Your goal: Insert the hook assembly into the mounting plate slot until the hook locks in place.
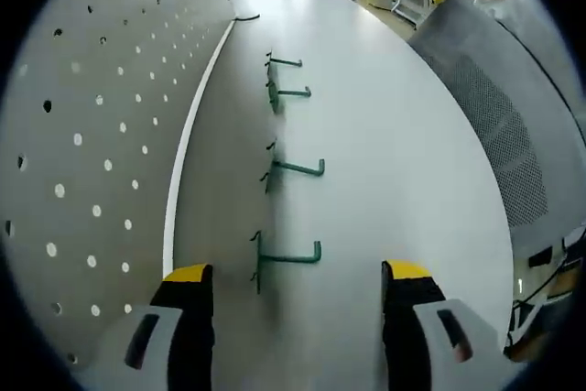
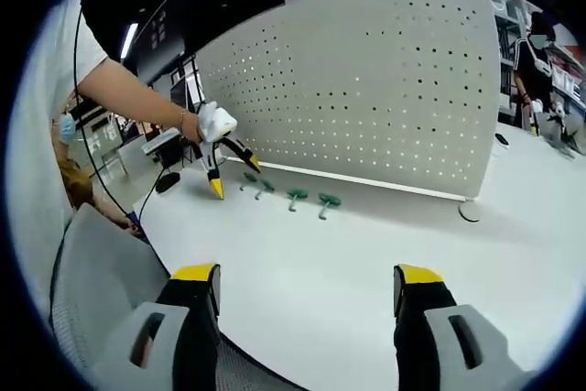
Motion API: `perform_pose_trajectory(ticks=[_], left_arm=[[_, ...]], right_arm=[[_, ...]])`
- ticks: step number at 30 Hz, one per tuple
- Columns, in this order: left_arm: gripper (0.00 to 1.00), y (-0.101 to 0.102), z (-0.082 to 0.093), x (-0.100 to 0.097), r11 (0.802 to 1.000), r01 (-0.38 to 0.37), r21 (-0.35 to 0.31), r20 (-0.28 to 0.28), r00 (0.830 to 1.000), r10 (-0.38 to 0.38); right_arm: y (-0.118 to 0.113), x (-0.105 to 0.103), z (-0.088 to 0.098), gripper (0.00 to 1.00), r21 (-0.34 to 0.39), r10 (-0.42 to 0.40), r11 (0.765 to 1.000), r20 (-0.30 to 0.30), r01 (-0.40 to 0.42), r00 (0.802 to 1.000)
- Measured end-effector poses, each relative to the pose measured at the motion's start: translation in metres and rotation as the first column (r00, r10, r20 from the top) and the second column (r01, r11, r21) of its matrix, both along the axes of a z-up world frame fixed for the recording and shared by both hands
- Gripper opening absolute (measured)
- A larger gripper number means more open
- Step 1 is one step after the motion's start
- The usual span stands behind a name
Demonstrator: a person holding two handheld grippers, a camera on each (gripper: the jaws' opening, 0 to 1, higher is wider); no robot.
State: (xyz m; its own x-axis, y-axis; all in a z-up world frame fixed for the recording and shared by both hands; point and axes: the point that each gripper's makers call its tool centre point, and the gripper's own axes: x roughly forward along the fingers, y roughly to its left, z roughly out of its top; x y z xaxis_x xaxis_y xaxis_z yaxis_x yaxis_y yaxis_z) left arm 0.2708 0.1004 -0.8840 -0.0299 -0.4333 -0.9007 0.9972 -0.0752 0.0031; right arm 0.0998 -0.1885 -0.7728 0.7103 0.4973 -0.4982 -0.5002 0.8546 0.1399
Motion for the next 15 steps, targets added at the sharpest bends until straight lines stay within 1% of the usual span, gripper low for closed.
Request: perform_pose_trajectory(ticks=[5, 7, 9, 11, 12, 15], left_arm=[[0.77, 0.0002, 0.0, 0.0, 1.0, 0.006, -0.005, 0.001, 1.0, -0.006], [0.76, 0.0005, 0.0002, 0.0008, 1.0, 0.008, -0.004, 0.001, 1.0, -0.008], [0.7, 0.0012, 0.0014, 0.0022, 1.0, 0.009, -0.003, 0.001, 1.0, -0.009], [0.62, 0.0019, 0.0033, 0.0064, 1.0, -0.002, -0.004, 0.002, 1.0, 0.002], [0.59, 0.0022, 0.004, 0.0062, 1.0, 0.001, -0.002, 0.004, 1.0, -0.001], [0.57, 0.0024, 0.0034, 0.0066, 1.0, 0.003, 0.0, 0.005, 1.0, -0.003]], right_arm=[[0.0021, 0.0008, 0.0005, 0.75, 0.0, 0.004, 1.0, 0.0, -0.004, 1.0], [0.0021, 0.0018, 0.0005, 0.75, 0.002, 0.004, 1.0, 0.001, -0.004, 1.0], [0.0014, 0.003, 0.0013, 0.75, -0.002, 0.002, 1.0, 0.005, -0.002, 1.0], [0.0008, 0.0038, 0.0024, 0.75, -0.001, 0.001, 1.0, 0.01, -0.001, 1.0], [0.0006, 0.004, 0.0026, 0.75, -0.001, 0.001, 1.0, 0.01, -0.001, 1.0], [-0.0009, 0.0041, 0.0031, 0.75, -0.003, -0.001, 1.0, 0.013, 0.001, 1.0]])
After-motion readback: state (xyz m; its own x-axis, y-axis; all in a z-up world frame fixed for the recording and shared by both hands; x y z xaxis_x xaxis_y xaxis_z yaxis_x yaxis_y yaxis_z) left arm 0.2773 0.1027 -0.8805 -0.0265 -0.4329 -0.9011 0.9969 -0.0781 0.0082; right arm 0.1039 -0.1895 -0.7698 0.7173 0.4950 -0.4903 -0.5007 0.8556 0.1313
